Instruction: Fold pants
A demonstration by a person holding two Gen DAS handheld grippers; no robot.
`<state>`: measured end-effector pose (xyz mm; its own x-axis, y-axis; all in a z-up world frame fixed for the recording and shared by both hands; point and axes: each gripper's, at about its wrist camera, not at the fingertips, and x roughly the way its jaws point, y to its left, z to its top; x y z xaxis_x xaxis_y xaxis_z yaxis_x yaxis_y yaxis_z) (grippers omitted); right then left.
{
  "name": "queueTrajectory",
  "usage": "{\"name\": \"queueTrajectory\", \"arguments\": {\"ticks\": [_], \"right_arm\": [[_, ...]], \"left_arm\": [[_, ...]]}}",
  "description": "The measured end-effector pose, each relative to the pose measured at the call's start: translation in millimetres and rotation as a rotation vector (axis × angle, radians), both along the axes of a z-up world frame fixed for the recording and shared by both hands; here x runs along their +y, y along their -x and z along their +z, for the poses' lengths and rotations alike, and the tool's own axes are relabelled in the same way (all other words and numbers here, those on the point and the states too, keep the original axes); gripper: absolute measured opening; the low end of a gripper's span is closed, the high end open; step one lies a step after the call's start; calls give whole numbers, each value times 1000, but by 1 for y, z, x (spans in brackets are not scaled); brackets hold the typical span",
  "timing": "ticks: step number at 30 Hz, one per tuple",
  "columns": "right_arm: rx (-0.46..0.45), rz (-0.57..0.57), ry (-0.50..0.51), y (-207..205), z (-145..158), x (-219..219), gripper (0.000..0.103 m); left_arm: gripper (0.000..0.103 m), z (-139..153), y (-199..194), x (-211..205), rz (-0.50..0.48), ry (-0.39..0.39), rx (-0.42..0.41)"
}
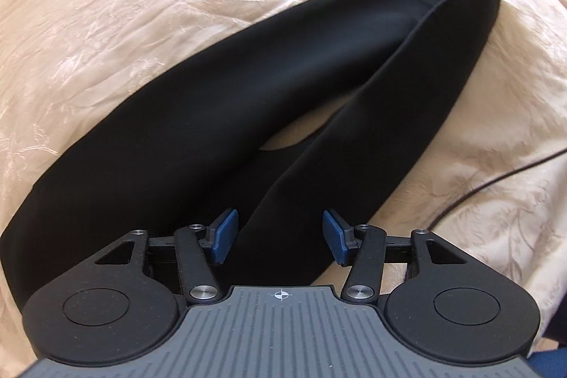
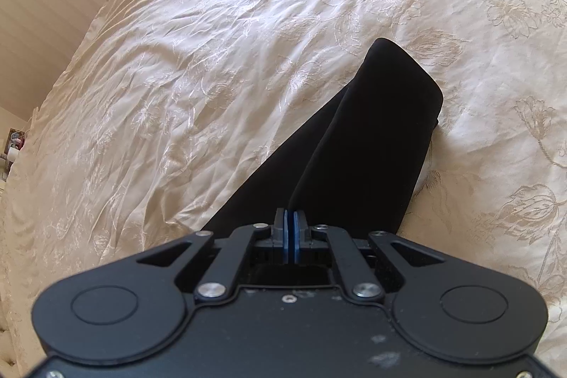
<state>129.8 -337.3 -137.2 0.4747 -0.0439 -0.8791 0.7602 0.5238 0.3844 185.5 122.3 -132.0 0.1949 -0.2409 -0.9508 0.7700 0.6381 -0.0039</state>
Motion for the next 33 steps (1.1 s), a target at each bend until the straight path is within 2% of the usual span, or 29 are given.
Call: {"name": "queueTrajectory", "arguments": {"ticks": [1,2,3,9,14,16,21,27,33], "right_arm": [[-3,-1,1,2,1,0,5],[-4,-2,3,5,2,1,5],[-5,-5,2,7,3,1,5],[6,-66,-12,27,6,1,5],[-11,-98,-33,21,7,-5,6],[-5,-104,-40,9,0,-8,6],[49,-95,-66,-32,-30,-16,6],[100,-47,-44,-66,-59,-20,6],[96,24,-22,-75,-74,-26,6]], "left_arm": [[36,-1,1,1,-7,8,19],[14,-1,3,3,-2,13,30],[10,0,5,4,17,11,25],[9,46,8,12,142,49,-109],[9,67,-37,-1,187,40,-156],[9,61,-62,-8,206,34,-139],[9,24,-108,-30,238,-56,-118],[9,-4,-119,-38,300,-111,-101],[9,-8,-117,-40,303,-149,-105]]}}
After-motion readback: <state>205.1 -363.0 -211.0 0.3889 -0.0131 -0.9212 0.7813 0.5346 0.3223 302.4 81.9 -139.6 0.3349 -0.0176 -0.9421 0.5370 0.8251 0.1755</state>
